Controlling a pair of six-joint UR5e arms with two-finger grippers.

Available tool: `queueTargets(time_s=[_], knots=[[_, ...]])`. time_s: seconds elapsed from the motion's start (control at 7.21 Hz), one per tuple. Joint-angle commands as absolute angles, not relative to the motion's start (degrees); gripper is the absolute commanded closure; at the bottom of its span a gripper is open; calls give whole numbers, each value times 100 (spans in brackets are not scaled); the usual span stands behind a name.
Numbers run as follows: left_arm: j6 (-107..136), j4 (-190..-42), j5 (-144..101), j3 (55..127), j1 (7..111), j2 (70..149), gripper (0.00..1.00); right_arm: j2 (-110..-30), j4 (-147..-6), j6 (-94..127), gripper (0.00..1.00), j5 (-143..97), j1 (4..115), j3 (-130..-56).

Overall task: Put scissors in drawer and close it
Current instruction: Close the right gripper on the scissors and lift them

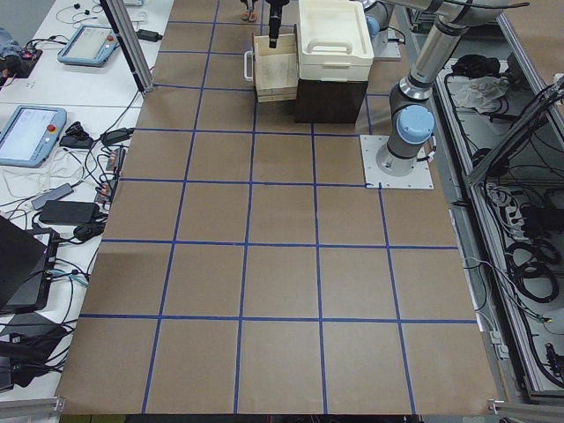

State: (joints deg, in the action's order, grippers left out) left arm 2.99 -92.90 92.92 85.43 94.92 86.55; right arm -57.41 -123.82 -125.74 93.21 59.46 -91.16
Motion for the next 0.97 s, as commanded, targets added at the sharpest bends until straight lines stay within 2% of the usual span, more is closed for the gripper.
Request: queueTargets(time_s=[0.0,0.83], knots=[[299,-9290,9299,8543,9492,8648,0,-5949,-12340,-12586,100,9282,6038,-9088],[299,-9290,9299,8543,9492,8648,0,-7161,-10470,-11631,100,8824,7125,-8763]])
